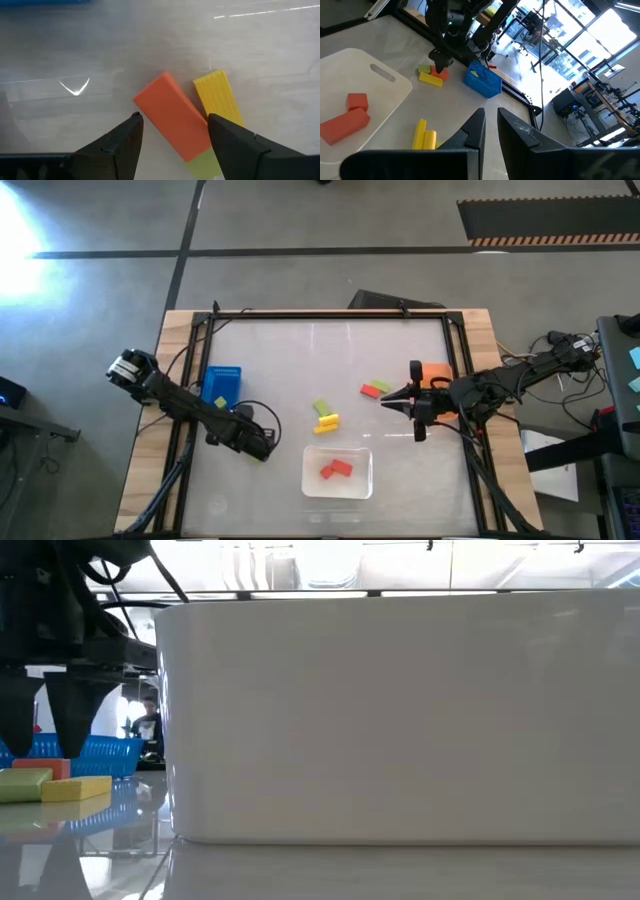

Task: Sort & place blocks by color
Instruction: Put the orange block into the white bin

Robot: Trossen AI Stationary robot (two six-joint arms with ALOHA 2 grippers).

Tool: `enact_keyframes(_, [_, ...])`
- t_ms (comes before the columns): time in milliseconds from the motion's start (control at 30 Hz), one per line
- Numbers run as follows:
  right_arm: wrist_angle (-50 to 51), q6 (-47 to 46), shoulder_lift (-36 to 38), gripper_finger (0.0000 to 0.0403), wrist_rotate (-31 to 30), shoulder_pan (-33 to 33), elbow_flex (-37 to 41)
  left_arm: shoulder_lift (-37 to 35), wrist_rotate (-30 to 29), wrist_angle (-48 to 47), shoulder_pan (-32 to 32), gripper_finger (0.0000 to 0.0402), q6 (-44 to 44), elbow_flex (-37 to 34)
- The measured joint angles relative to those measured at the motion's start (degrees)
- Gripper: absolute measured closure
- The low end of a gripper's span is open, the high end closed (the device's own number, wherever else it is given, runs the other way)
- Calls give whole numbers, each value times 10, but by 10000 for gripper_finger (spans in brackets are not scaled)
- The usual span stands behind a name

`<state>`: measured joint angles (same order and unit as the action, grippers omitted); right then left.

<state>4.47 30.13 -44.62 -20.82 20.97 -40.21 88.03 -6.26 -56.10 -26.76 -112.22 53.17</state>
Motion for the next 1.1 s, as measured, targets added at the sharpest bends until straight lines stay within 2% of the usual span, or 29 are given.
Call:
enact_keyframes(433, [0,4,0,365,0,0,0,3,0,10,-1,200,0,-24])
enact_keyframes(533, [0,4,0,365,0,0,0,3,0,34,-1,221,0,-35])
enact_keyframes(700, [0,5,0,365,0,0,0,3,-1,36,-1,281,0,-40])
enact_keyframes(833, [0,5,0,365,0,0,0,3,-4,33,-3,287,8,-40])
enact_keyframes(933, [0,4,0,365,0,0,0,-2,-5,18,-2,287,45,-33])
enact_keyframes(1100, [0,-22,-1,365,0,0,0,-34,-14,-33,2,287,165,37])
